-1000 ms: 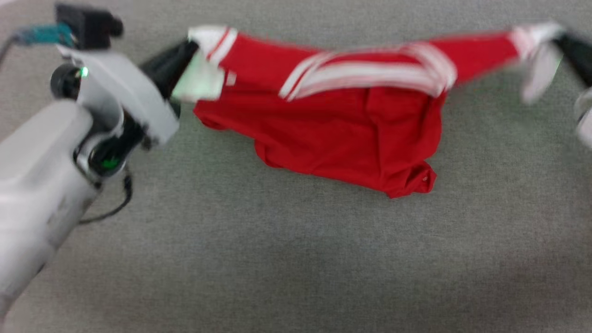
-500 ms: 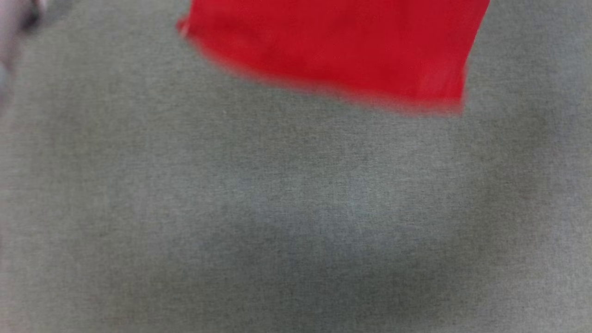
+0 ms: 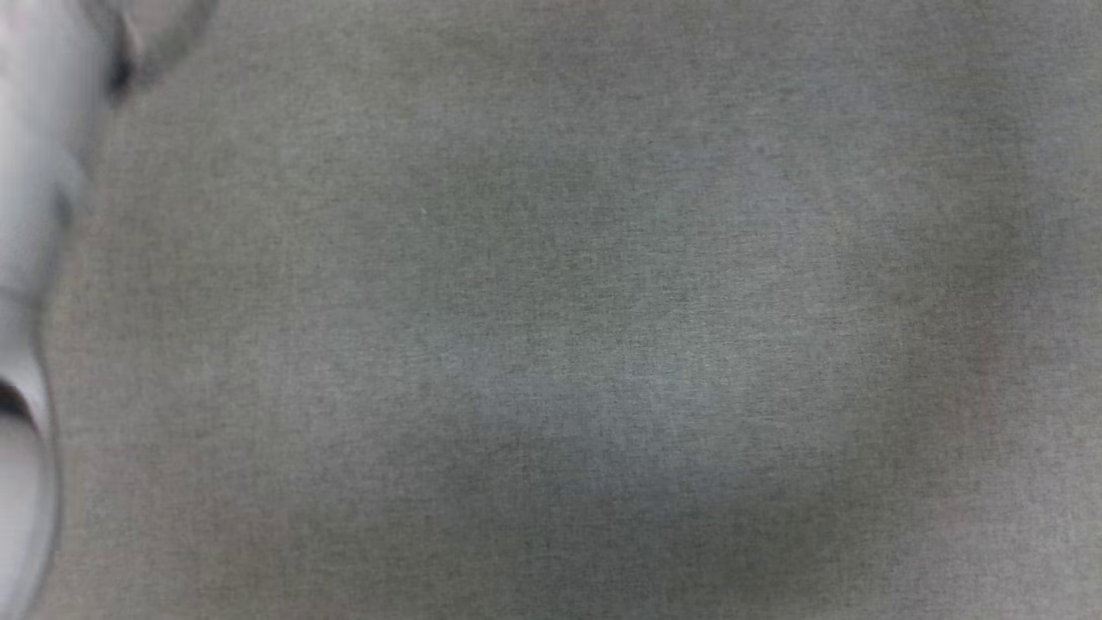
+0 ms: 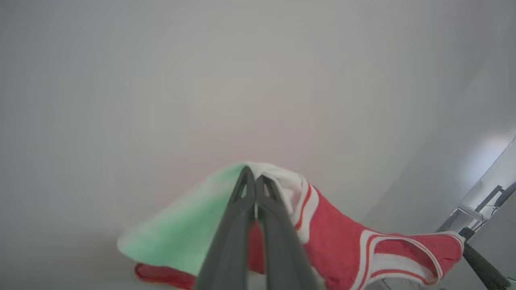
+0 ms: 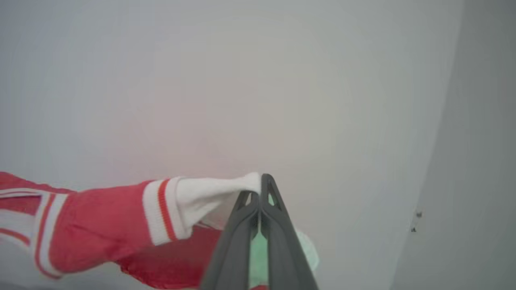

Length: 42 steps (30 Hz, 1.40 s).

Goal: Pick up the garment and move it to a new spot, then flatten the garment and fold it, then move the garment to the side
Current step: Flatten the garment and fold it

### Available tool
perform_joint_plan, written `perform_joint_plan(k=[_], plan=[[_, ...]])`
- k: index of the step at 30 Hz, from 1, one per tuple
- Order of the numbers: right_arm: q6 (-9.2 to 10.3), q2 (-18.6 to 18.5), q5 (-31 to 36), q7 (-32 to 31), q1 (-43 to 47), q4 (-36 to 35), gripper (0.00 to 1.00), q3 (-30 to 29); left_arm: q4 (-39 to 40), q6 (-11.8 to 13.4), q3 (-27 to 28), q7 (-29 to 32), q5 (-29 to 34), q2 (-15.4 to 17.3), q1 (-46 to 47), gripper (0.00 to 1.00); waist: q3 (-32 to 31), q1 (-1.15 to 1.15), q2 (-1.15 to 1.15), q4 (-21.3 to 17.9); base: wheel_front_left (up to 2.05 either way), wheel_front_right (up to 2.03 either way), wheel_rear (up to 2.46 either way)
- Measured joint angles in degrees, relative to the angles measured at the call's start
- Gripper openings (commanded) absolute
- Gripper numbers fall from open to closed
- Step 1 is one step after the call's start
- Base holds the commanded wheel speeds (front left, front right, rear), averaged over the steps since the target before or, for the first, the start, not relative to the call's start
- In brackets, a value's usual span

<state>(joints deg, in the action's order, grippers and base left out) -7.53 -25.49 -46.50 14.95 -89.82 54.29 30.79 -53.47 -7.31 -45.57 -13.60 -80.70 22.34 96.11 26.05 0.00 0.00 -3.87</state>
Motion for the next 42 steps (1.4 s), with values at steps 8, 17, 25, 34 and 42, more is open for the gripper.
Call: perform_joint_plan(k=[8, 17, 25, 34, 42], plan=[[0.01, -5.9, -8.9, -7.2, 21.9, -14.6, 0.00, 7.0, 16.3, 0.0, -5.0, 2.0, -4.7, 5.2, -24.2, 0.00, -0.3, 0.00, 0.00, 1.5, 0.00, 0.00, 0.00], [0.02, -18.2, -13.4, -17.2, 46.1, -36.7, 0.00, 8.3, 32.7, 0.0, -10.4, 3.5, -7.9, 16.3, -46.7, 0.00, -3.7, 0.00, 0.00, 1.6, 0.00, 0.00, 0.00], [0.02, -23.2, -13.3, -25.2, 63.3, -48.4, 0.00, 1.7, 42.0, 0.0, -14.9, 3.5, -6.3, 24.2, -57.0, 0.00, -6.8, 0.00, 0.00, 1.4, 0.00, 0.00, 0.00], [0.02, -26.9, -13.4, -35.7, 83.0, -61.0, 0.00, -9.3, 57.4, 0.0, -16.7, 3.0, -8.9, 35.2, -67.0, 0.00, -9.5, 0.00, 0.00, 0.9, 0.00, 0.00, 0.00], [0.01, -26.9, -11.5, -45.0, 97.2, -71.2, 0.00, -21.0, 69.5, 3.6, -18.7, 4.9, -9.5, 43.7, -71.1, 0.00, -10.2, 0.00, 0.00, 0.9, 0.00, 0.00, 0.00]])
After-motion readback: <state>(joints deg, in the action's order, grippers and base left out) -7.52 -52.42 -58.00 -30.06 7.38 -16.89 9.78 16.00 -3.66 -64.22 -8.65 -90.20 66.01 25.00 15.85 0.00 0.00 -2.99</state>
